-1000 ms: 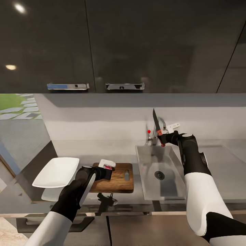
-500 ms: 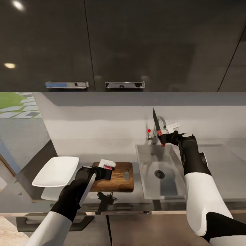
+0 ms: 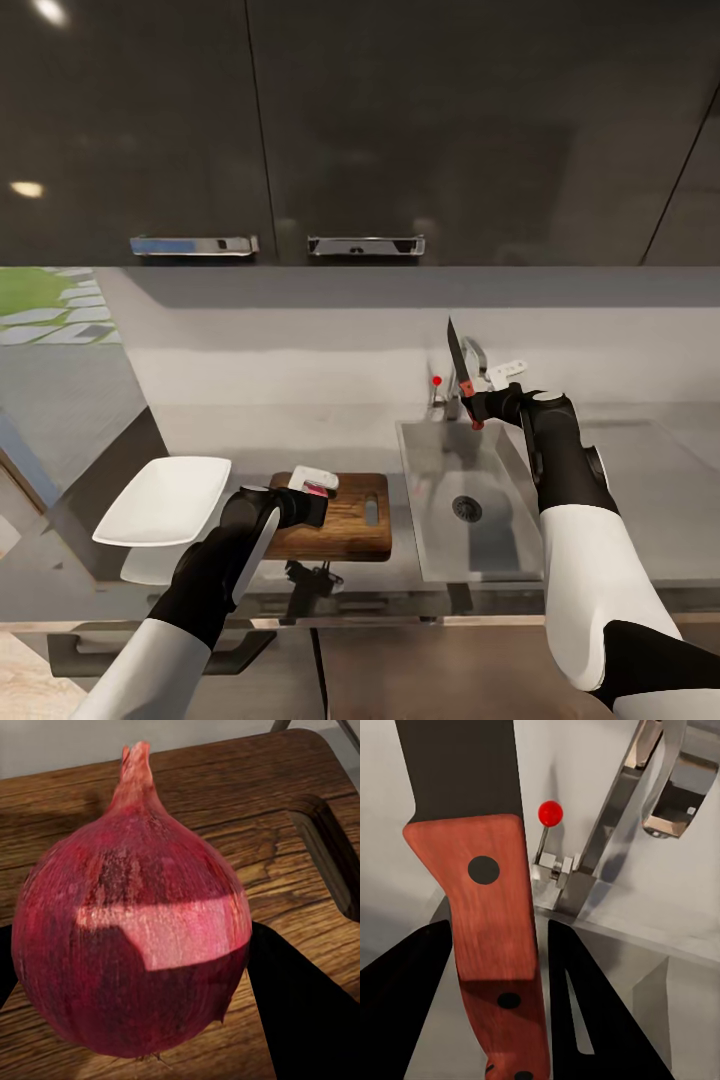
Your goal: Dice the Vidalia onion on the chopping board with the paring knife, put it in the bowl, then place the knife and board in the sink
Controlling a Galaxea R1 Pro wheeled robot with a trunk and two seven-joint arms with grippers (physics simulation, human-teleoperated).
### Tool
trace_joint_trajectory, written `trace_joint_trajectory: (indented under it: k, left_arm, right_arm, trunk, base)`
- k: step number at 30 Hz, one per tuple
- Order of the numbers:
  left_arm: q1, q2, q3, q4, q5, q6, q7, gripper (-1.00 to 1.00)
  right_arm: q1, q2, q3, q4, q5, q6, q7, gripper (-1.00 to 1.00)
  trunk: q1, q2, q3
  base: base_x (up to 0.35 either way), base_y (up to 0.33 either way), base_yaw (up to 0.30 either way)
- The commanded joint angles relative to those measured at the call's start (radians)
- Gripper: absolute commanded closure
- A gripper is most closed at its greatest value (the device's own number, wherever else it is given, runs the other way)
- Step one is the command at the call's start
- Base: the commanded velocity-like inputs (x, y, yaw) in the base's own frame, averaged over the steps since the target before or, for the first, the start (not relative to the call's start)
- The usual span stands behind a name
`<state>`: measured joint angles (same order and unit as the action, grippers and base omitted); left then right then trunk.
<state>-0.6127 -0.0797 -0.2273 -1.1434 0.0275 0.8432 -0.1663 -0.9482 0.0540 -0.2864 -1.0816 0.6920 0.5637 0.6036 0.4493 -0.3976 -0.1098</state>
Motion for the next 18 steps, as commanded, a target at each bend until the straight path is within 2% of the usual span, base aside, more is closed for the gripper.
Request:
trace_joint_trajectory:
  k: [1,18]
  left_arm:
    - [-0.001,0.000,0.000,-0.001,0.002,0.005,-0.002,1.00]
    - [-0.001,0.000,0.000,-0.001,0.002,0.005,-0.002,1.00]
  right_arm:
    - [-0.001,0.001,-0.004,-0.002,0.010,0.001,0.010,1.00]
    - [-0.001,0.001,-0.004,-0.001,0.009,0.001,0.010,1.00]
  trunk:
    - [0.001,-0.002,-0.003]
    - [0.001,-0.002,-0.011]
  base:
    - [0.000,0.000,0.000]
    - [0.000,0.000,0.000]
